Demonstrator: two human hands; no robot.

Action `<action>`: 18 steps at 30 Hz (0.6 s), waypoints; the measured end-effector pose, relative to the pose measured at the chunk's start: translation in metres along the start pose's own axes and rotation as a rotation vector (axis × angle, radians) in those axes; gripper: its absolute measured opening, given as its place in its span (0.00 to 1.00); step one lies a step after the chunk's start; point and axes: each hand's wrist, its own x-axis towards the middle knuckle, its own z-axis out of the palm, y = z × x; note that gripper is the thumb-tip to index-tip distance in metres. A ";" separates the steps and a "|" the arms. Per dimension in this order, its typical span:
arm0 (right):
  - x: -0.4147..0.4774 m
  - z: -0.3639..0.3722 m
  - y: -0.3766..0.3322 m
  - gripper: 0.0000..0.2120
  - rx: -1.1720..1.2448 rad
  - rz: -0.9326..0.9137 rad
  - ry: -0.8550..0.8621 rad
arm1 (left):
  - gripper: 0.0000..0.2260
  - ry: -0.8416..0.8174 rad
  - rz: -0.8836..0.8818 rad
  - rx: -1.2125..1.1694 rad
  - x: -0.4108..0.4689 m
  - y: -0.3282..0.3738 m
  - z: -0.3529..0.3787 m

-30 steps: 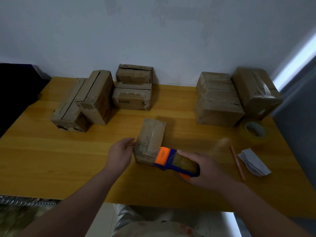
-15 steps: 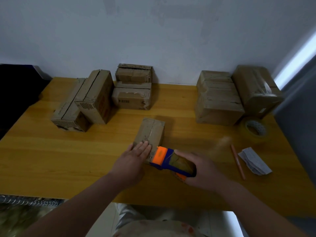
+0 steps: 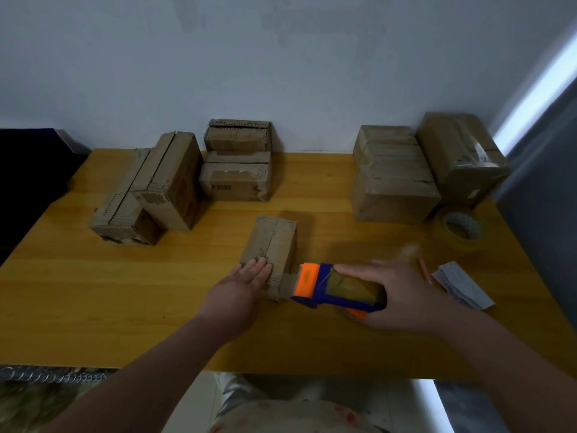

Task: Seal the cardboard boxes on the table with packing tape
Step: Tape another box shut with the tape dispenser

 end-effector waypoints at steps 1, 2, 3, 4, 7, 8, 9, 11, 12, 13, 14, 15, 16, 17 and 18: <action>-0.002 -0.002 -0.001 0.39 0.002 0.013 -0.013 | 0.31 0.005 0.000 0.000 0.000 0.000 0.000; -0.002 -0.004 -0.003 0.38 -0.004 0.023 -0.024 | 0.31 0.009 -0.003 0.000 0.000 0.000 0.001; -0.001 -0.004 -0.005 0.38 -0.018 0.033 -0.033 | 0.30 0.011 -0.007 0.000 0.000 0.001 0.001; 0.002 -0.004 -0.008 0.38 -0.026 0.048 -0.046 | 0.30 0.012 -0.012 0.001 0.001 0.002 0.001; 0.015 0.005 -0.016 0.38 -0.042 0.107 -0.098 | 0.29 0.026 -0.030 -0.002 0.002 0.003 0.002; 0.021 0.009 -0.019 0.37 -0.046 0.128 -0.115 | 0.28 0.032 -0.035 -0.001 0.003 0.003 0.003; 0.027 0.011 -0.023 0.37 -0.041 0.145 -0.127 | 0.28 0.033 -0.041 0.001 0.004 0.003 0.004; 0.036 0.014 -0.029 0.37 -0.036 0.148 -0.139 | 0.29 0.021 -0.047 0.007 0.006 0.003 0.007; 0.040 0.014 -0.031 0.37 -0.040 0.139 -0.138 | 0.29 0.013 -0.049 0.012 0.007 0.003 0.008; 0.044 0.014 -0.032 0.37 -0.036 0.137 -0.139 | 0.30 0.008 -0.051 0.015 0.008 0.002 0.009; 0.046 0.014 -0.031 0.37 -0.022 0.147 -0.142 | 0.30 0.007 -0.053 0.017 0.008 0.001 0.010; 0.048 0.015 -0.029 0.36 0.005 0.164 -0.147 | 0.31 0.008 -0.052 0.019 0.009 0.001 0.010; 0.049 0.015 -0.027 0.35 0.041 0.181 -0.155 | 0.32 0.011 -0.050 0.021 0.009 0.001 0.011; 0.051 0.016 -0.025 0.34 0.075 0.195 -0.162 | 0.32 0.013 -0.048 0.023 0.010 0.001 0.011; 0.052 0.017 -0.023 0.33 0.108 0.206 -0.171 | 0.33 0.013 -0.046 0.024 0.010 0.001 0.012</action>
